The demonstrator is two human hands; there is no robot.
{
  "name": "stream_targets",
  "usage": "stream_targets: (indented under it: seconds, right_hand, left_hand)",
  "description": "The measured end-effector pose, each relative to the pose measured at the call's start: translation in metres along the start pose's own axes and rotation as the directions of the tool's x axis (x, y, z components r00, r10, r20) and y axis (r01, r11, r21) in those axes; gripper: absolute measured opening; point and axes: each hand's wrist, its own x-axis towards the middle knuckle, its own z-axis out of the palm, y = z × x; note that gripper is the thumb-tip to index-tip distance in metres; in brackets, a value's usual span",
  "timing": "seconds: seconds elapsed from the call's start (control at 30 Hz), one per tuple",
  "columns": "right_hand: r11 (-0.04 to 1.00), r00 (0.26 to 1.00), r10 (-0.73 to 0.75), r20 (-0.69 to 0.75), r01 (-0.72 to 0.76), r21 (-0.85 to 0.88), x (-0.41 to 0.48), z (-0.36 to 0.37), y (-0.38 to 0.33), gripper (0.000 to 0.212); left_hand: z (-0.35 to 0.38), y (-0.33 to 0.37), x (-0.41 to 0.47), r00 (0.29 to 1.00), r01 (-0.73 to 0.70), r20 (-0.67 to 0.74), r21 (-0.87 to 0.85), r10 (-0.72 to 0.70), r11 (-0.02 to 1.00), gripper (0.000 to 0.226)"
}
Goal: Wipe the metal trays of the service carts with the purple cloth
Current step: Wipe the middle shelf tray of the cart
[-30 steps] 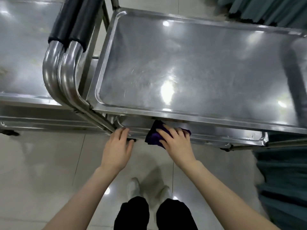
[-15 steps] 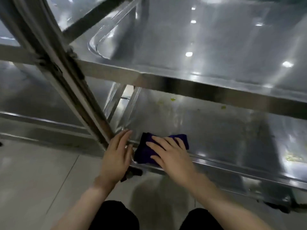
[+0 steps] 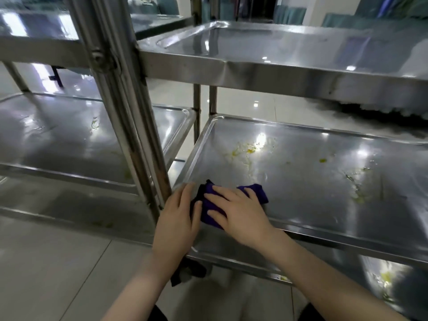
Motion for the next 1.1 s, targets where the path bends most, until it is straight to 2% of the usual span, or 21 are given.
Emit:
stream_targets:
  seconds: [0.1, 0.23, 0.33, 0.47, 0.53, 0.67, 0.73, 0.87, 0.97, 1.03, 1.1]
  right_hand:
    - [1.0, 0.997, 0.001, 0.071, -0.001, 0.002, 0.023, -0.004, -0.003, 0.046]
    - [0.998, 0.998, -0.043, 0.055, 0.045, -0.038, 0.023, -0.001, -0.001, 0.043]
    - [0.994, 0.996, -0.077, 0.046, 0.08, -0.068, 0.012, 0.008, 0.004, 0.045]
    - [0.997, 0.997, -0.072, -0.005, 0.072, 0.005, 0.023, 0.016, 0.009, 0.052]
    - [0.999, 0.999, -0.034, -0.008, 0.034, 0.004, 0.053, 0.016, 0.021, 0.048]
    - [0.983, 0.984, 0.177, -0.018, -0.178, -0.053, 0.113, 0.012, 0.042, 0.046]
    - [0.988, 0.989, 0.147, -0.01, -0.147, -0.037, 0.107, 0.013, 0.042, 0.046]
    - [0.999, 0.999, -0.024, -0.028, 0.025, 0.042, 0.022, 0.014, 0.041, 0.053]
    - [0.998, 1.0, -0.016, -0.02, 0.017, 0.06, -0.005, 0.008, 0.052, 0.056]
    - [1.0, 1.0, 0.012, 0.005, -0.012, 0.029, 0.019, 0.005, 0.065, 0.05]
    - [0.993, 0.993, 0.119, 0.02, -0.118, -0.028, 0.058, 0.0, 0.082, 0.047]
  left_hand:
    - [0.002, -0.003, -0.002, 0.999, -0.037, 0.02, 0.075, 0.036, 0.997, 0.043]
    - [-0.001, -0.007, -0.009, 0.999, -0.053, 0.009, 0.135, 0.053, 0.989, 0.047]
    - [-0.001, -0.013, -0.015, 0.993, -0.121, 0.022, 0.196, 0.119, 0.973, 0.05]
    - [0.004, -0.02, -0.015, 0.992, -0.122, -0.008, 0.238, 0.128, 0.964, 0.054]
    - [0.008, -0.023, -0.015, 0.993, -0.111, -0.016, 0.253, 0.119, 0.961, 0.053]
    - [0.015, -0.023, -0.015, 0.992, -0.111, -0.028, 0.296, 0.125, 0.949, 0.049]
    - [0.017, -0.018, -0.014, 0.994, -0.095, -0.023, 0.324, 0.108, 0.941, 0.049]
    - [0.026, -0.008, -0.01, 0.997, -0.073, -0.019, 0.236, 0.08, 0.969, 0.047]
    - [0.034, 0.001, 0.007, 0.994, -0.111, 0.0, 0.145, 0.112, 0.983, 0.045]
    - [0.038, 0.007, 0.025, 0.995, -0.098, 0.015, 0.102, 0.097, 0.99, 0.047]
    - [0.044, 0.012, 0.042, 0.995, -0.088, 0.048, 0.089, 0.084, 0.992, 0.047]
